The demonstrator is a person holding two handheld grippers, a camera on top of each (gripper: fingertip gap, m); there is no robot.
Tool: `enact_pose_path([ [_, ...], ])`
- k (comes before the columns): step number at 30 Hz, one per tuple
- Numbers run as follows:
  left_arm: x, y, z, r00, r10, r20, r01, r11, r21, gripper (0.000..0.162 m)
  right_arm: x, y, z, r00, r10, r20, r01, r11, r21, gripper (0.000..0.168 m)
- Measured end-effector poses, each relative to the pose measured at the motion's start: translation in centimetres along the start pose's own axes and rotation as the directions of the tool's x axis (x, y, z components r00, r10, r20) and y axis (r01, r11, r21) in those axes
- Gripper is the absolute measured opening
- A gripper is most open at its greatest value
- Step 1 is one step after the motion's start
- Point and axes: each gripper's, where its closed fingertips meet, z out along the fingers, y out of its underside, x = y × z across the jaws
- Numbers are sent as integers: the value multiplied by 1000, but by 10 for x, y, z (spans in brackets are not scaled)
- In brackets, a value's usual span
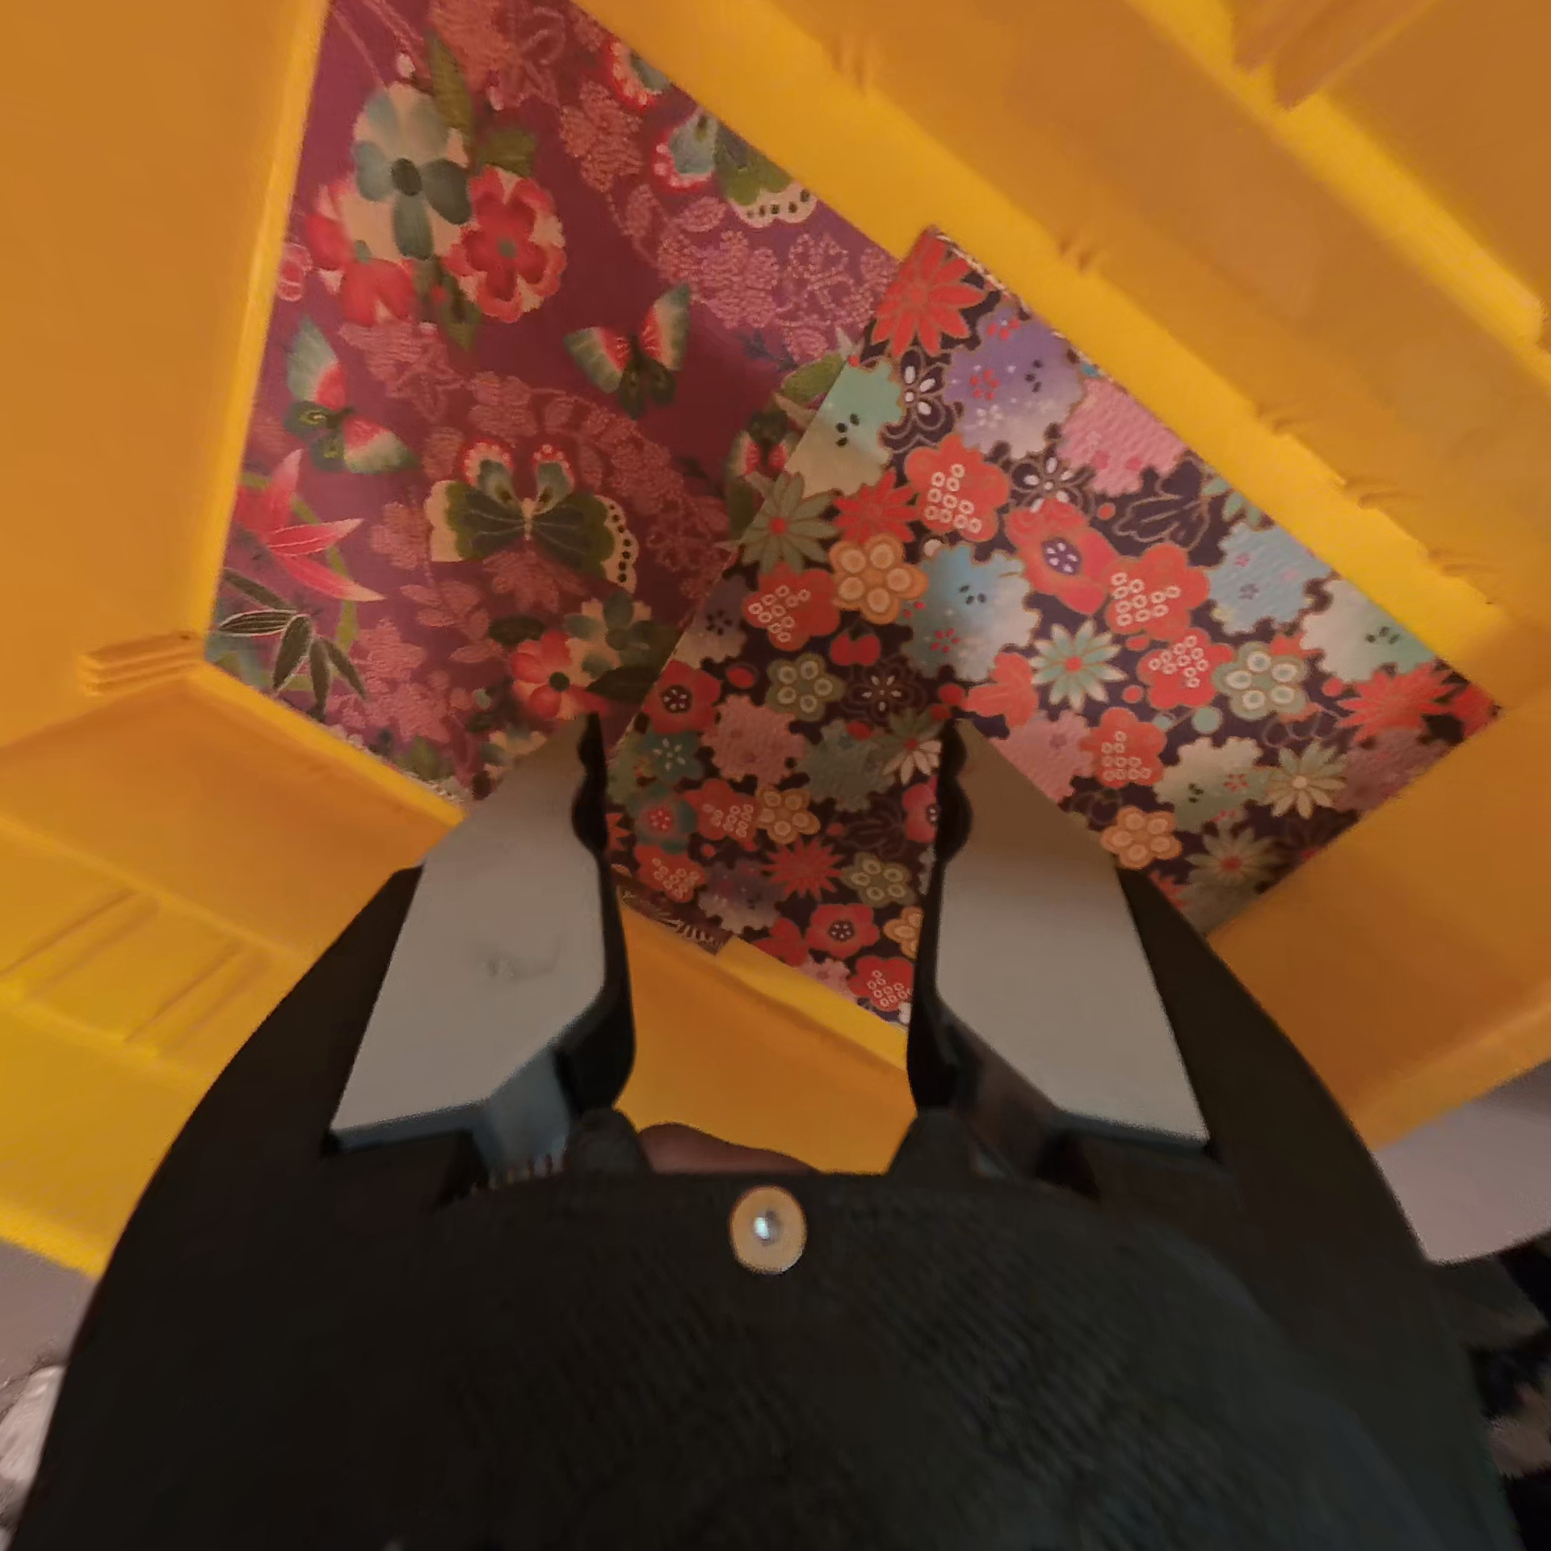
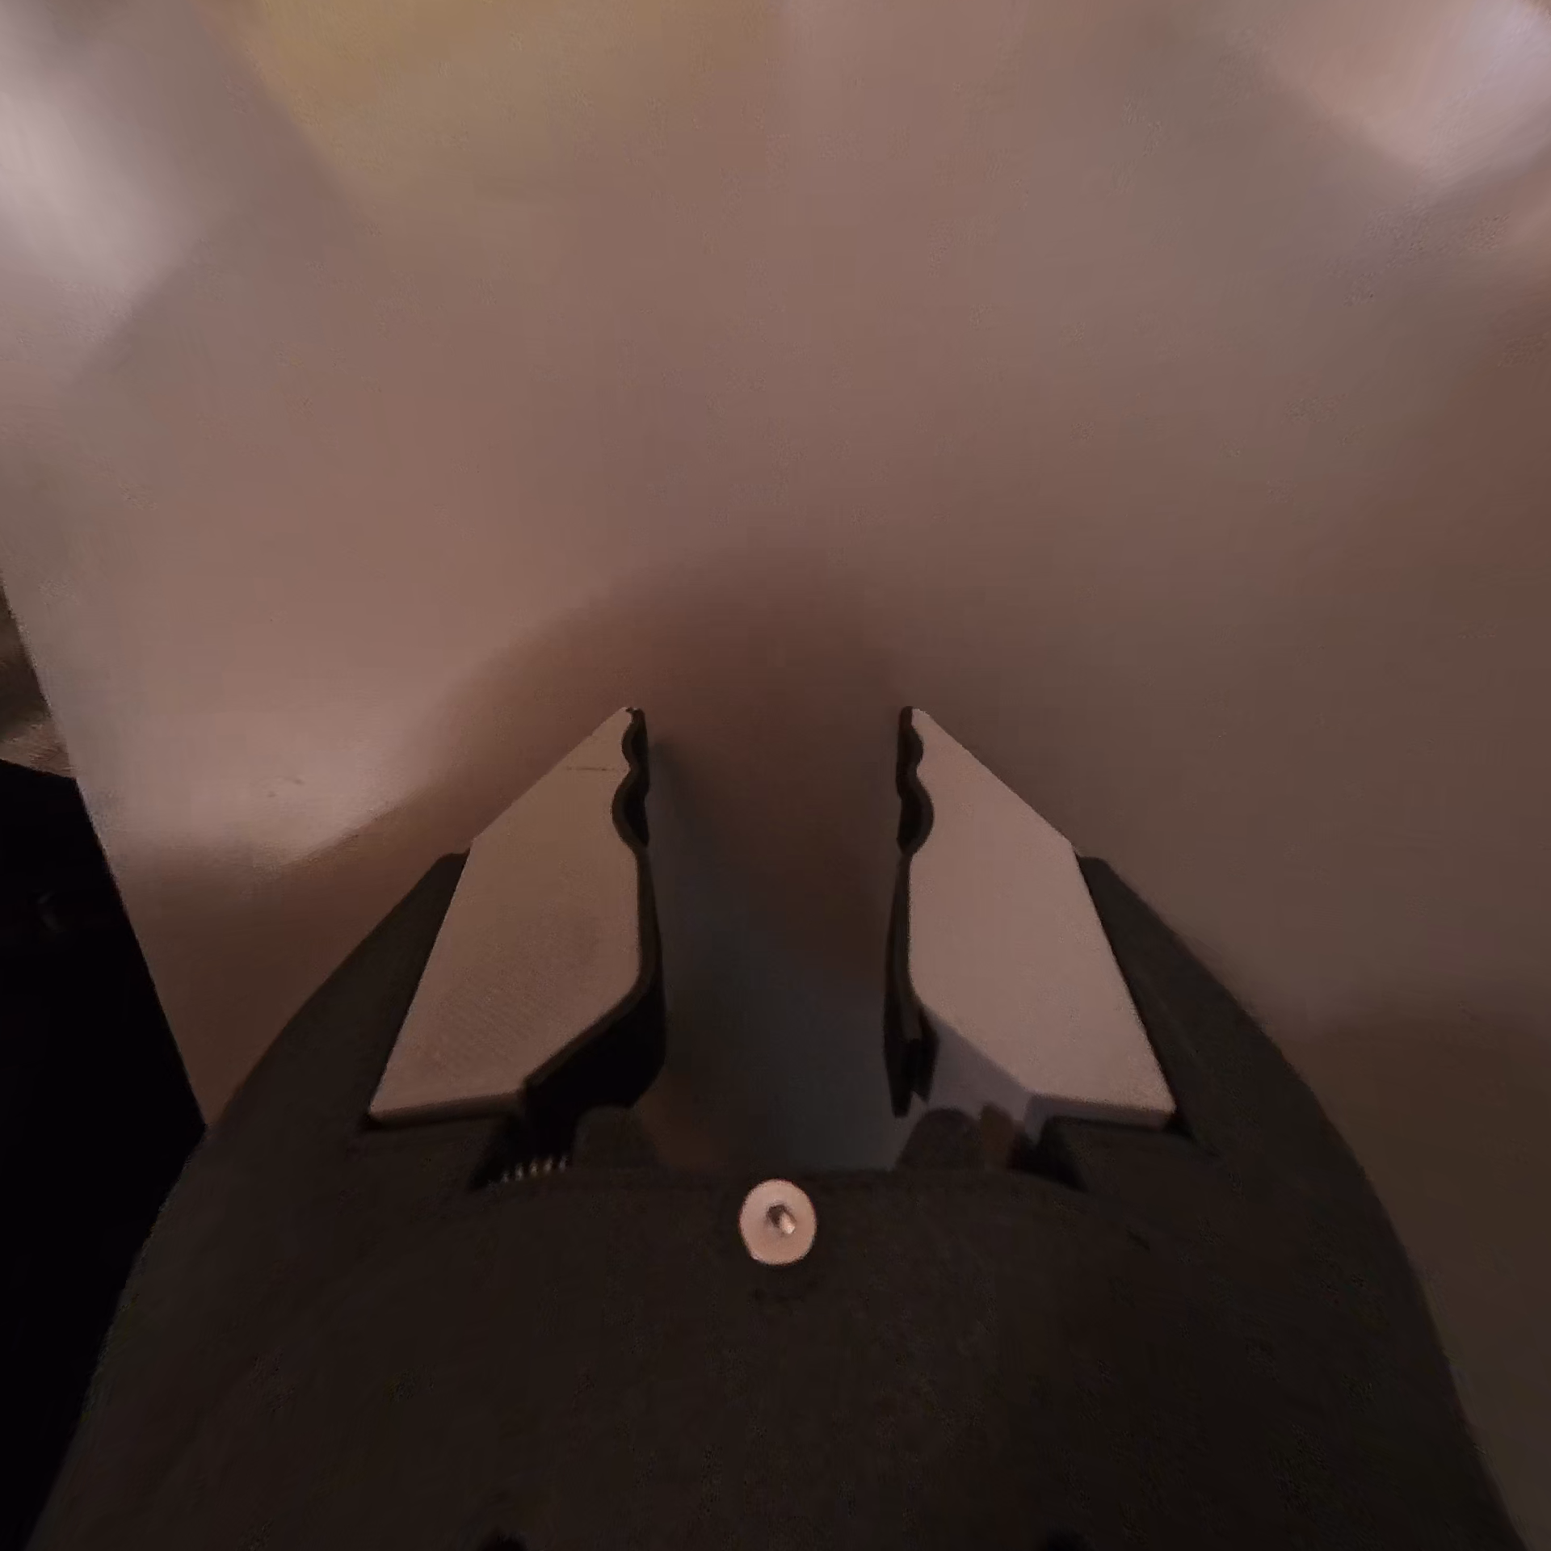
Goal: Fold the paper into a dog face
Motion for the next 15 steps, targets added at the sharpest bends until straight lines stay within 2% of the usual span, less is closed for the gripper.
enact_pose_path([
  [2,9,2,2,997,-16,-82,16,1000,-11,63,1,-2,-1,998,48,37,-48,999,12,54],
  [7,13,3,1,996,3,-88,-3,1000,4,58,-8,-6,-6,967,146,208,-155,987,28,47],
  [10,15,2,0,996,16,-88,-15,1000,11,55,-22,-11,-14,951,96,294,-121,990,70,27],
  [12,18,0,0,994,56,-89,-53,998,29,45,-23,-12,-15,959,62,275,-89,992,89,28],
  [15,23,1,-1,994,70,-85,-66,996,55,11,-25,-9,-12,969,22,245,-41,997,72,32],
])
